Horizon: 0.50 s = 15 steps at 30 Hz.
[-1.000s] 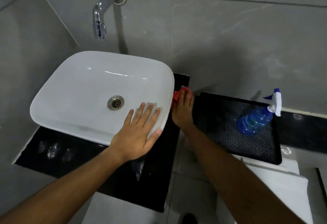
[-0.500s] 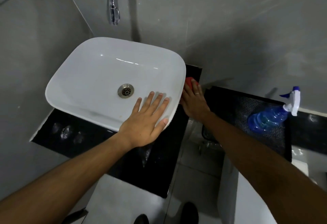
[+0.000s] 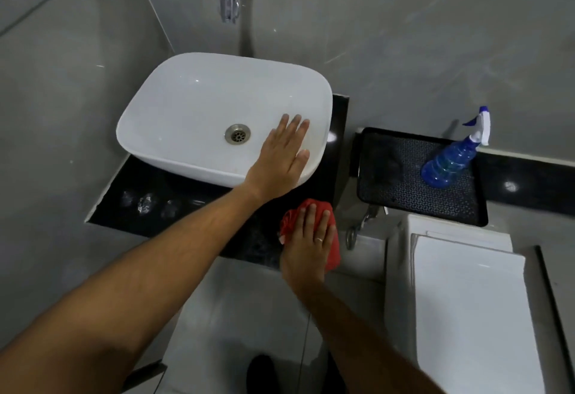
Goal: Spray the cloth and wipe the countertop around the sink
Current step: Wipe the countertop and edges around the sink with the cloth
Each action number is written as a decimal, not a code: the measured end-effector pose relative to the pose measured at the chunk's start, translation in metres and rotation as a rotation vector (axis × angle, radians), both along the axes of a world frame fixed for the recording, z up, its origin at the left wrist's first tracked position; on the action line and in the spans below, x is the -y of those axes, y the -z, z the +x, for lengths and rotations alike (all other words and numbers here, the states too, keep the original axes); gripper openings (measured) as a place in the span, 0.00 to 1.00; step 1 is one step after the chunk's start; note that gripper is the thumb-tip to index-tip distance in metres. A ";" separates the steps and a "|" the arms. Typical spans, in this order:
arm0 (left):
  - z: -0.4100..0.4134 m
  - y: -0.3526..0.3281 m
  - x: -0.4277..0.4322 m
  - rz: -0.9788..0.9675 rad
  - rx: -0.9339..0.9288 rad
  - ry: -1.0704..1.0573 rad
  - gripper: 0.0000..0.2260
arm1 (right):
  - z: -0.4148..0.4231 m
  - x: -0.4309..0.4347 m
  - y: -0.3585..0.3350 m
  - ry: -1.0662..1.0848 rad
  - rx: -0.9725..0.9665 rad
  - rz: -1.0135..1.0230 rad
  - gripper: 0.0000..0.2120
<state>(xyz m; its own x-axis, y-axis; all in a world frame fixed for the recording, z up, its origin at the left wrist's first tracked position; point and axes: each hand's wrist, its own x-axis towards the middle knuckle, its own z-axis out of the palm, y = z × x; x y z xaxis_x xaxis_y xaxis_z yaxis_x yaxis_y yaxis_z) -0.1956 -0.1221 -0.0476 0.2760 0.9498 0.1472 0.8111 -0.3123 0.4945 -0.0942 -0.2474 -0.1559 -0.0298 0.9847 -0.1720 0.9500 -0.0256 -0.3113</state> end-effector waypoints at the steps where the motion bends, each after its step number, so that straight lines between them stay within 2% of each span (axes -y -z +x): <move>1: -0.003 -0.001 0.007 0.033 0.130 -0.031 0.25 | -0.014 0.001 -0.004 0.051 -0.036 -0.035 0.38; 3: -0.010 0.000 0.025 0.142 0.286 -0.120 0.22 | -0.037 0.003 -0.010 0.088 -0.111 -0.083 0.39; 5: -0.018 0.008 0.049 0.282 0.310 -0.222 0.17 | -0.043 0.006 -0.016 0.122 -0.255 -0.073 0.35; 8: -0.021 0.028 0.089 0.321 0.397 -0.321 0.09 | -0.007 0.002 -0.037 0.249 -0.649 0.125 0.28; 9: -0.016 0.036 0.102 0.284 0.382 -0.308 0.09 | 0.009 -0.003 -0.044 0.292 -0.690 0.219 0.26; 10: -0.008 0.046 0.115 0.241 0.317 -0.280 0.10 | 0.025 -0.011 -0.051 0.313 -0.682 0.299 0.24; 12: 0.016 0.068 0.133 0.188 0.019 -0.182 0.13 | 0.049 -0.037 -0.066 0.282 -0.632 0.419 0.20; 13: 0.031 0.078 0.138 0.152 -0.126 -0.125 0.17 | 0.057 -0.052 -0.074 0.226 -0.585 0.473 0.19; 15: 0.053 0.095 0.137 0.064 -0.254 -0.107 0.24 | 0.063 -0.086 -0.087 0.041 -0.471 0.584 0.16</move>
<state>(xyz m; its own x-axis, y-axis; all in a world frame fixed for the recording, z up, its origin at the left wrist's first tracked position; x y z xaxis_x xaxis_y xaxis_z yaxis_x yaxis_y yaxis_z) -0.1427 -0.2587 -0.1428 0.2101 0.9667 0.1463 0.9367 -0.2419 0.2532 -0.0308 -0.1619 -0.0689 0.0678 0.9136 0.4010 0.7147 0.2360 -0.6584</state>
